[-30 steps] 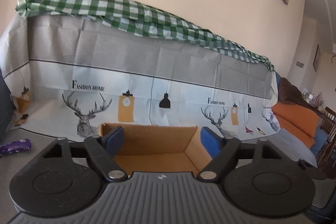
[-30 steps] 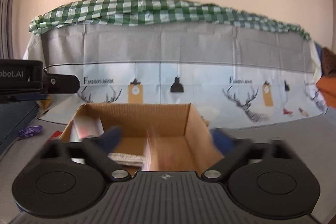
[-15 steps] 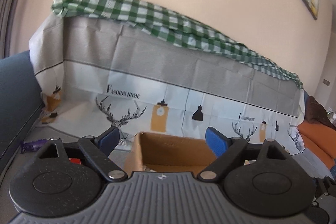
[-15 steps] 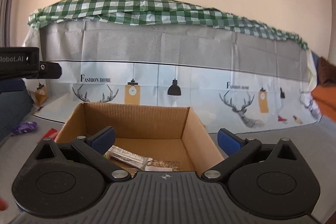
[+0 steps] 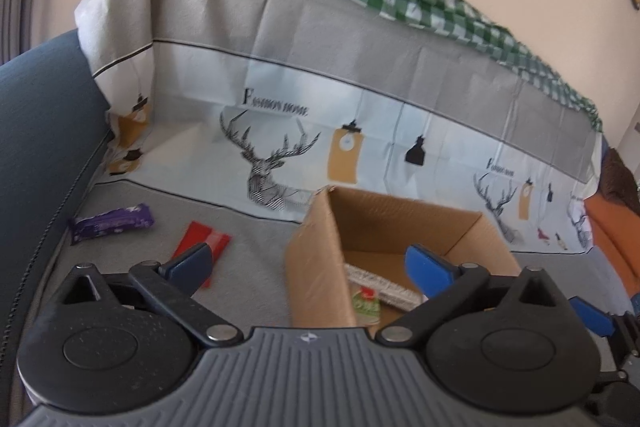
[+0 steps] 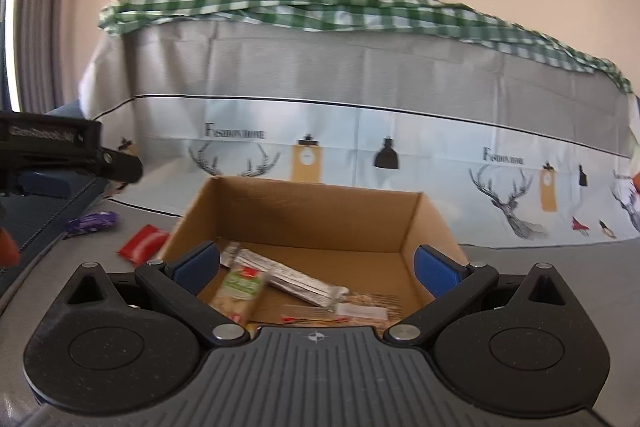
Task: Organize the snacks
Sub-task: 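Move both grippers back to the purple bar and red packet, then close right gripper on red packet while left gripper grasps purple chocolate bar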
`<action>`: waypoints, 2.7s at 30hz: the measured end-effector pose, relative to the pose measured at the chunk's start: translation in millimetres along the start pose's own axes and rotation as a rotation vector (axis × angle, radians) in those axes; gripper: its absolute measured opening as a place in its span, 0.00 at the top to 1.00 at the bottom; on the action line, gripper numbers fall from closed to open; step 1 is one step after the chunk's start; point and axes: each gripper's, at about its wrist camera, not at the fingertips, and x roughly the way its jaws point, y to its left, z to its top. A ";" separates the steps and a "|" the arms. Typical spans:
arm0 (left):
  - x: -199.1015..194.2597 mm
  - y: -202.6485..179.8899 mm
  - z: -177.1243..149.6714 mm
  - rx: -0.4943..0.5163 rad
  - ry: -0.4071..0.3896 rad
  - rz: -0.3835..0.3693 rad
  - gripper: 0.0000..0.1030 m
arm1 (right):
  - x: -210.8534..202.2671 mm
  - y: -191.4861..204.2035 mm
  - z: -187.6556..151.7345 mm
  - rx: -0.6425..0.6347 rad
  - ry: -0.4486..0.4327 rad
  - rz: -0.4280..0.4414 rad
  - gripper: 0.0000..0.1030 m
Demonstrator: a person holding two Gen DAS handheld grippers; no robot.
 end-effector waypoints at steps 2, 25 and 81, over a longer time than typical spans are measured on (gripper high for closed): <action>0.3 9.8 2.7 -0.018 0.009 0.022 0.00 | 0.5 6.3 0.4 -0.018 0.000 -0.010 0.01; 1.9 78.4 0.0 -0.125 0.058 0.058 0.10 | 1.0 54.9 9.2 0.027 -0.038 0.158 0.32; 154.0 179.5 31.6 -0.016 0.209 0.202 0.22 | 230.2 224.9 -37.0 0.174 0.224 0.094 0.30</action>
